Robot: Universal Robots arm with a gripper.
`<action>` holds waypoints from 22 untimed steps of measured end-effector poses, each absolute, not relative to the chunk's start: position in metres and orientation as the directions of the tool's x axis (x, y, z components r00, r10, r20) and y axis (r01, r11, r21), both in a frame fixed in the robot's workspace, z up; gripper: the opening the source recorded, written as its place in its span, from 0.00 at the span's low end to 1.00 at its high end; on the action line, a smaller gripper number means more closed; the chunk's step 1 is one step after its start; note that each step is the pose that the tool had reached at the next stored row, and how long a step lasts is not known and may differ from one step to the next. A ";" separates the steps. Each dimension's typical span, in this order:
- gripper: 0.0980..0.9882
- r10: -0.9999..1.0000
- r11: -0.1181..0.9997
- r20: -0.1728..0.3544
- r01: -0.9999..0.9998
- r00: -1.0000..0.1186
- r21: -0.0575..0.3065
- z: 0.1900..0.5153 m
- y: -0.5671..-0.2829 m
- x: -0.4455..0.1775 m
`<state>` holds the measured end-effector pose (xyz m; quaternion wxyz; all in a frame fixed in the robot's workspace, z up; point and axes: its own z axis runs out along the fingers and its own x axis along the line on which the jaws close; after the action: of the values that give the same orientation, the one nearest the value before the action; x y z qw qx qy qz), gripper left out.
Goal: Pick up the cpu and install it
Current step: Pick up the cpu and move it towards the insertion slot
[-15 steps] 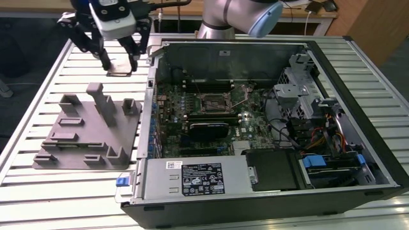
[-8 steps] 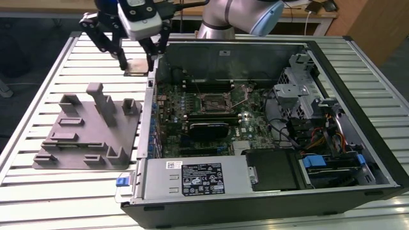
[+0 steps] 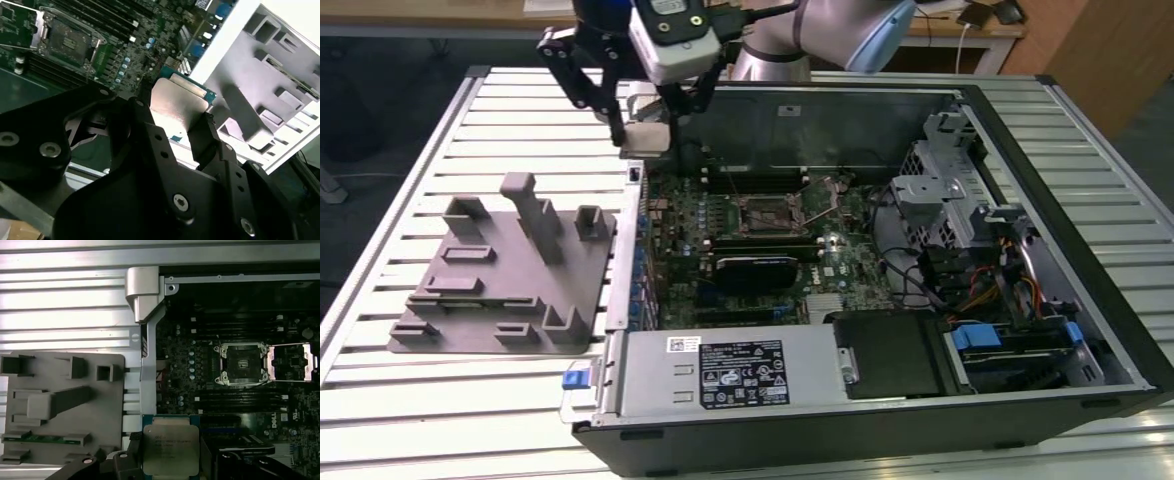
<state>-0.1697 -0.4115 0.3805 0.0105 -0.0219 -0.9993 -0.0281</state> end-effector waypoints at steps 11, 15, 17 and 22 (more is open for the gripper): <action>0.50 0.043 0.997 0.025 0.044 -0.999 0.056 0.381 -0.411 -0.119; 0.50 0.043 0.997 0.026 0.044 -0.999 0.056 0.381 -0.411 -0.101; 0.50 0.043 0.997 0.026 0.045 -0.999 0.056 0.381 -0.411 -0.092; 0.50 0.043 0.997 0.027 0.045 -0.999 0.056 0.380 -0.411 -0.070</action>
<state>-0.0697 -0.4115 0.3805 0.0130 -0.0220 -0.9993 -0.0281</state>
